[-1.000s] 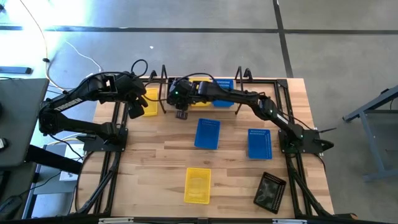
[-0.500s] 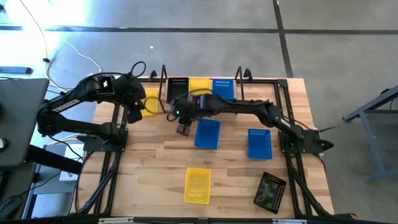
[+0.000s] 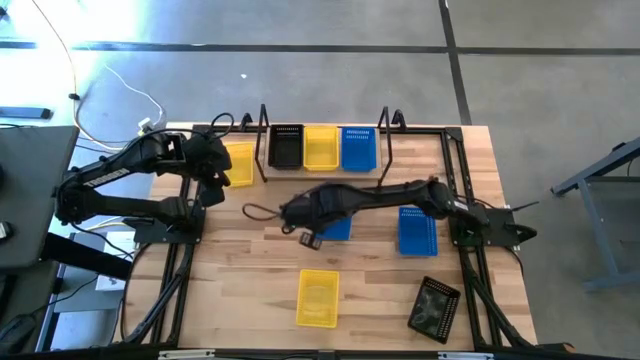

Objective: Stack baskets on shelf by color
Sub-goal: Stack the left blue bin on top of the blue bin on the shelf

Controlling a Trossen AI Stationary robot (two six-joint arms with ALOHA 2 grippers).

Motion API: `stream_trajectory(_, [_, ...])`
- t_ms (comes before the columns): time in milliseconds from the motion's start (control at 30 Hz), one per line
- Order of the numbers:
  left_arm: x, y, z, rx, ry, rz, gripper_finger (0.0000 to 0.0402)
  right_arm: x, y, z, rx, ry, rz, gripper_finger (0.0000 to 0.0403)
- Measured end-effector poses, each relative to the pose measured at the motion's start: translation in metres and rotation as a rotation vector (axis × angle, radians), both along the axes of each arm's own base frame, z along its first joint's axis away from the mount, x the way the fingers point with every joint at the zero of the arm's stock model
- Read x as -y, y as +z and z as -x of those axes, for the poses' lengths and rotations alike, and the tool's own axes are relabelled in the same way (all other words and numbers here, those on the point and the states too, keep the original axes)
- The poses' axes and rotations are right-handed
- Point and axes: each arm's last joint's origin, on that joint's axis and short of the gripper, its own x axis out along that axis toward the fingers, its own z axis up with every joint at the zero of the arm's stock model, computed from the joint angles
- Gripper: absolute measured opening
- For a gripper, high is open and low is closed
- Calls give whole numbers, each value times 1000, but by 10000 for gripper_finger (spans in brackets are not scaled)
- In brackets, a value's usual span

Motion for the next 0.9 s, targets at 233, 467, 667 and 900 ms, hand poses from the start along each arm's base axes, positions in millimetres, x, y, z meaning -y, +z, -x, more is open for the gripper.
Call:
stream_trajectory(233, [0,0,-2,32,-3,10,172,-34,-6,22,-168,49,32,108])
stream_trajectory(467, [-1,2,-6,81,-6,15,172,-59,-23,33,-239,90,50,108])
stream_trajectory(667, [-3,1,-8,96,15,18,172,-70,-33,64,-334,94,66,108])
stream_trajectory(900, [-4,2,-10,120,30,14,172,-67,-27,108,-264,53,20,108])
